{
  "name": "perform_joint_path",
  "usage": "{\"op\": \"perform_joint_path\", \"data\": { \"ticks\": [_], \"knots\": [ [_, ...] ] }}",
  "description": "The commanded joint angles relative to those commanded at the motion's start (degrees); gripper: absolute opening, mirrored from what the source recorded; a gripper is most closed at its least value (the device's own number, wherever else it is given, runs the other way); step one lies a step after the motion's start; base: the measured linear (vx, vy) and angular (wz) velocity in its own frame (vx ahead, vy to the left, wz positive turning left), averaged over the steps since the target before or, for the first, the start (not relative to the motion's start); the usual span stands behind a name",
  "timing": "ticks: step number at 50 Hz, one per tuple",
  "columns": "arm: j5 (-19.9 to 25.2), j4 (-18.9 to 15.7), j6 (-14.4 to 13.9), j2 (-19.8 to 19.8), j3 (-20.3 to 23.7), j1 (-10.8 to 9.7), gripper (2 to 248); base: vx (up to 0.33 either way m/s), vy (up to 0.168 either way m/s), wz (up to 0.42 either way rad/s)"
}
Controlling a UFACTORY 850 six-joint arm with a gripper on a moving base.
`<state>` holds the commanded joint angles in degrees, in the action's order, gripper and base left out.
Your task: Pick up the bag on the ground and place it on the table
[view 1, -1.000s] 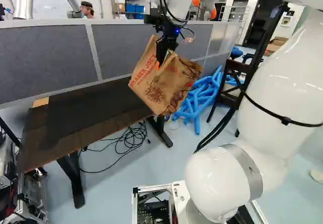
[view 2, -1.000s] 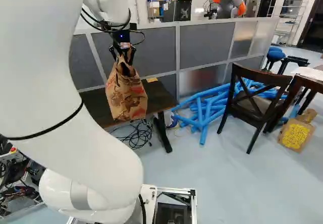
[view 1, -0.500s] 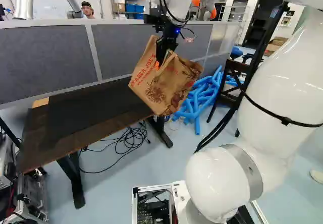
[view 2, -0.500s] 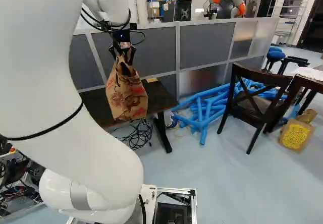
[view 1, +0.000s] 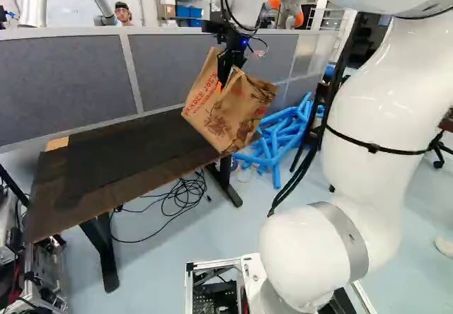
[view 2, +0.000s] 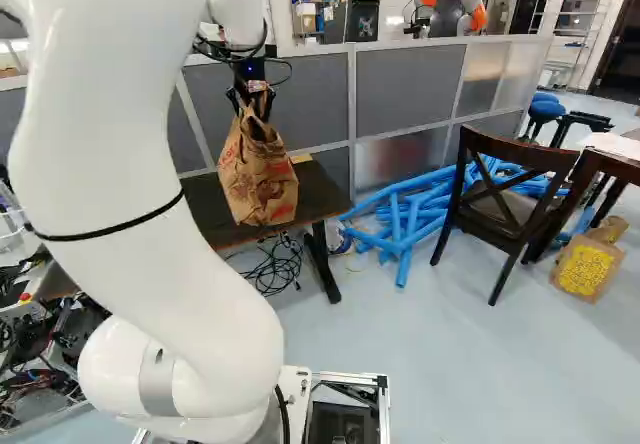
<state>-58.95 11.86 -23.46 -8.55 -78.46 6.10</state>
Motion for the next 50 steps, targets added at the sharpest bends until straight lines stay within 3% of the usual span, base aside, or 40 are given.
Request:
{"op": "perform_joint_path", "data": {
  "ticks": [26,50],
  "knots": [
    [0.0,-0.2,0.0,-8.1,-8.0,-0.6,27,0.0,0.0,0.0],
    [1.4,-5.6,0.0,-17.4,-15.7,-1.0,27,0.0,0.0,0.0]
  ]
}}
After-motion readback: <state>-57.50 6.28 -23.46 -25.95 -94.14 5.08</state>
